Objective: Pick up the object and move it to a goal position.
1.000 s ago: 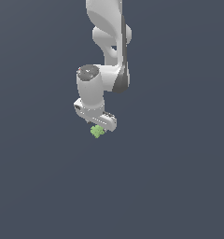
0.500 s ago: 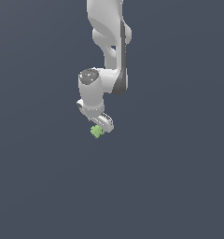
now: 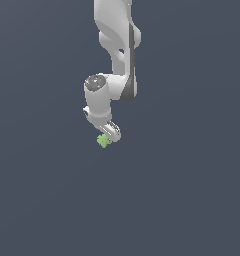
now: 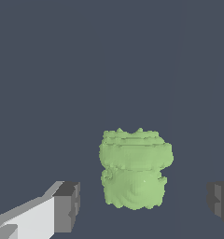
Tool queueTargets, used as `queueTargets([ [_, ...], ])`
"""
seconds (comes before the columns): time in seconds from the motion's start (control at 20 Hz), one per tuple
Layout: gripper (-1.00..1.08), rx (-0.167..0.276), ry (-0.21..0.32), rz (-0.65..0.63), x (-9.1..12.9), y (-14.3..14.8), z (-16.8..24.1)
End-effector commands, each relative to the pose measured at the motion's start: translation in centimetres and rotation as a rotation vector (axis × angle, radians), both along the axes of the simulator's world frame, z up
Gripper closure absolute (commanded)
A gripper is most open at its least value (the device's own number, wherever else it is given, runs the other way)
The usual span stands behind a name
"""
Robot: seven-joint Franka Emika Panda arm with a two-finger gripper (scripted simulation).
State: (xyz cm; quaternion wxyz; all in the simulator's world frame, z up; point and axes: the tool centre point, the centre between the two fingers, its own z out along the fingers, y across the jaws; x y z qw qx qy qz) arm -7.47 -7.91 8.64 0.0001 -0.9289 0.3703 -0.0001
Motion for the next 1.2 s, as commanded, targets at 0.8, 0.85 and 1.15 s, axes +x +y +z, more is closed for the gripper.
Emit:
queueTargets([
  [0.8,1.08,0.000,0.000,-0.005,-0.1,0.0,-4.9],
  [0.85,1.08,0.000,0.000,-0.005,-0.1,0.0,-4.9],
  [1.15,1.08,0.000,0.000,-0.005,-0.1,0.0,-4.9],
])
